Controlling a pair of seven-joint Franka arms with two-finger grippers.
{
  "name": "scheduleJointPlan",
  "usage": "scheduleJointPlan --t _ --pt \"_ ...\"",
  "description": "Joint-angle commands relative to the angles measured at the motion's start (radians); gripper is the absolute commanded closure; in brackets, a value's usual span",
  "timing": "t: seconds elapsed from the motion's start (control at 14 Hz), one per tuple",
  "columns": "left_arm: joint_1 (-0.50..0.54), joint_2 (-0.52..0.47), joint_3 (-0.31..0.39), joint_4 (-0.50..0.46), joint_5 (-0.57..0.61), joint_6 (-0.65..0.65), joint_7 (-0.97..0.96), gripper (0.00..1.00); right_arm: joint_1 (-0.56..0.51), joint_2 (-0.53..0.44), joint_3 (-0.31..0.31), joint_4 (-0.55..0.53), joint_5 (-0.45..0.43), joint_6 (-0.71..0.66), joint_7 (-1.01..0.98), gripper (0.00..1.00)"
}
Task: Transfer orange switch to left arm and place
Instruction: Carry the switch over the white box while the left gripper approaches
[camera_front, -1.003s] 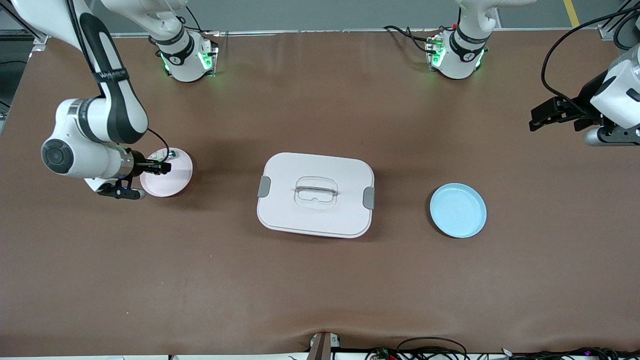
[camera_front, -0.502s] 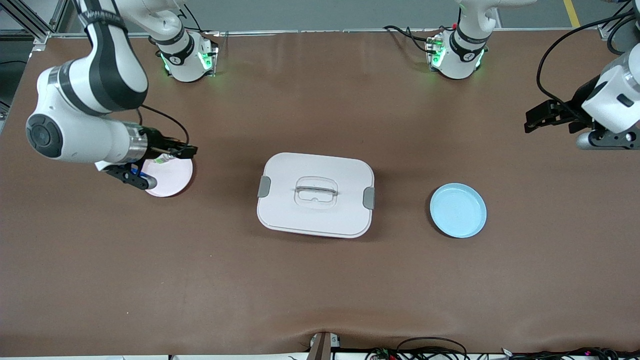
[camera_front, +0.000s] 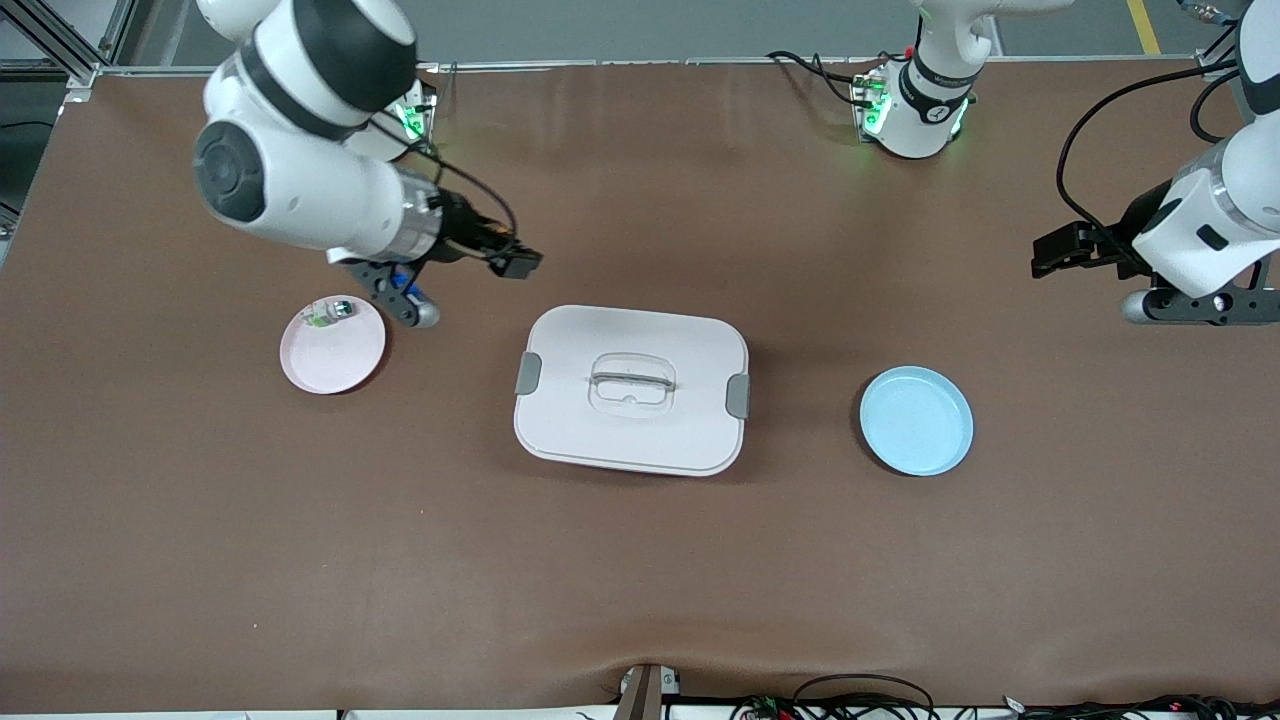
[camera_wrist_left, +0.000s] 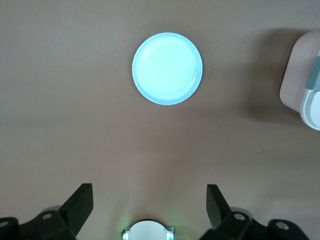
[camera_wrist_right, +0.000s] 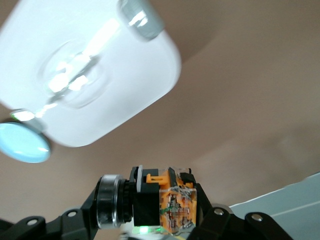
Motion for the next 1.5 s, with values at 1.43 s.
scheduleJointPlan --t 1.43 --pt "0.137 -0.168 -0.349 -0.368 -0.553 0.358 0.209 0.00 0.322 0.447 -0.011 0.353 0.237 0.664 0.628 0.80"
